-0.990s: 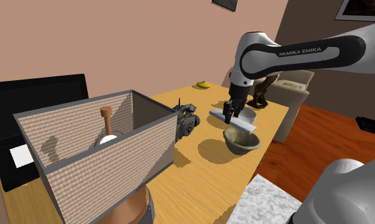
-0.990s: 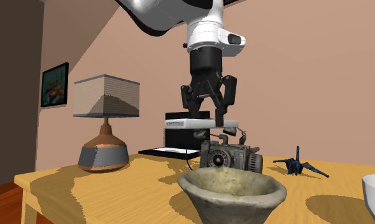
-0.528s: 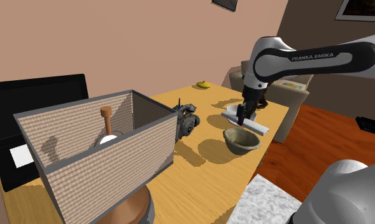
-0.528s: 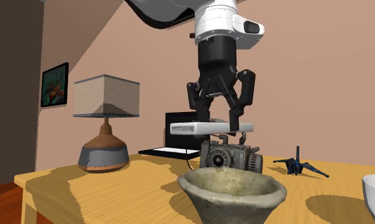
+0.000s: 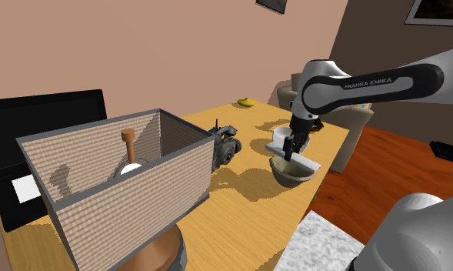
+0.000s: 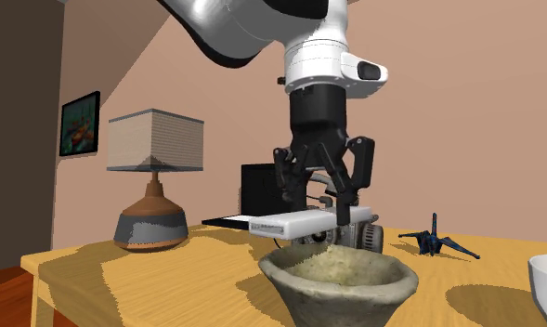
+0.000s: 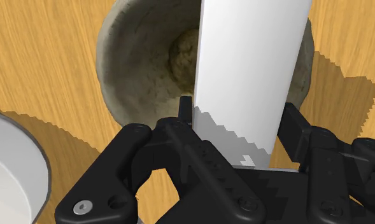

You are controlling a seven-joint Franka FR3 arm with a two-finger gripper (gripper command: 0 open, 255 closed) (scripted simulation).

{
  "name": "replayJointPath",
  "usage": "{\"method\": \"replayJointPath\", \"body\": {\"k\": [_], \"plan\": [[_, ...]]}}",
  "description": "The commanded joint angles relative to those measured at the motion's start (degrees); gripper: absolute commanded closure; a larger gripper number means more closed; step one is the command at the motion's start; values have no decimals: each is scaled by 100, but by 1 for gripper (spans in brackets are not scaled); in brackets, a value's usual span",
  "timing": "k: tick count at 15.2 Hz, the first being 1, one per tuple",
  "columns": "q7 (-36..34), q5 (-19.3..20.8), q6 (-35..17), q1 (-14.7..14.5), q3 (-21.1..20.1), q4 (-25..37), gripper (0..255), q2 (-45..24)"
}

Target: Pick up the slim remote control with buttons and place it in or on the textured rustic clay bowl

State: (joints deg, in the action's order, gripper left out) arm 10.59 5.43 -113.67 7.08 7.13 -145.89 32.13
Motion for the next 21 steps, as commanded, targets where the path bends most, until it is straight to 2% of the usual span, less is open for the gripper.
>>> {"method": "replayJointPath", "body": {"k": [1,3,11,12,17,21], "plan": [[-9,7,-194,0,7,-138,255,-52],[-13,16,-392,3,20,-273,255,-116],[-13,16,-392,3,20,-273,255,-116],[-13,16,-392,3,20,-273,0,-116],[-13,16,-392,2,20,-273,0,-116],[-8,-27,404,-16,-37,320,0,88]]}}
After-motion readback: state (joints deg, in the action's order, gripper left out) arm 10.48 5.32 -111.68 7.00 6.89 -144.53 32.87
